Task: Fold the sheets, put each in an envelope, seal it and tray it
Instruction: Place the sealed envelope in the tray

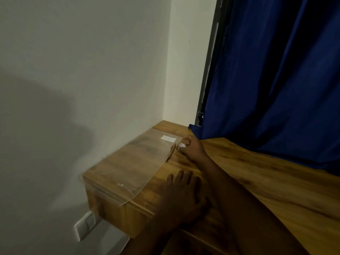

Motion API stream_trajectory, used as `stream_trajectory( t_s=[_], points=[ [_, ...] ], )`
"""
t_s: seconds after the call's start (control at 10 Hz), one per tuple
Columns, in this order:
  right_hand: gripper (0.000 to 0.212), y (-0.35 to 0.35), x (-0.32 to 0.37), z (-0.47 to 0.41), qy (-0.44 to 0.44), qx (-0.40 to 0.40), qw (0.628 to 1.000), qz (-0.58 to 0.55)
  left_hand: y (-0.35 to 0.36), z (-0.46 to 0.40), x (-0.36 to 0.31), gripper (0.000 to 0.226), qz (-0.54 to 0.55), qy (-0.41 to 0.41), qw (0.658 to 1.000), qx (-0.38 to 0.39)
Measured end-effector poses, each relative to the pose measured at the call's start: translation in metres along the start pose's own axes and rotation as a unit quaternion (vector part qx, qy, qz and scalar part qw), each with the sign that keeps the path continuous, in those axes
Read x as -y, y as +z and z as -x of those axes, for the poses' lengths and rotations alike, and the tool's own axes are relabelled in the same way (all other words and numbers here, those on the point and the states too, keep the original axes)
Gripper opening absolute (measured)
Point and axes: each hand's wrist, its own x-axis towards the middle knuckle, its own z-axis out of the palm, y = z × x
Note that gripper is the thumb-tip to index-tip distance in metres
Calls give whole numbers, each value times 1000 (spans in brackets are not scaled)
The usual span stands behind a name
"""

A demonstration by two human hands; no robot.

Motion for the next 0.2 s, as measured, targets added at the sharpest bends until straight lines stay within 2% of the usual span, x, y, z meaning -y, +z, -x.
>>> stream_trajectory(
  t_s=[0.1, 0.2],
  points=[
    [52, 9, -6, -5, -1, -8, 999, 31, 0, 0, 0, 73, 9, 0, 1000, -14],
    [71, 0, -5, 9, 17, 27, 999, 21, -2, 0, 1, 76, 16, 2, 1000, -2]
  ],
)
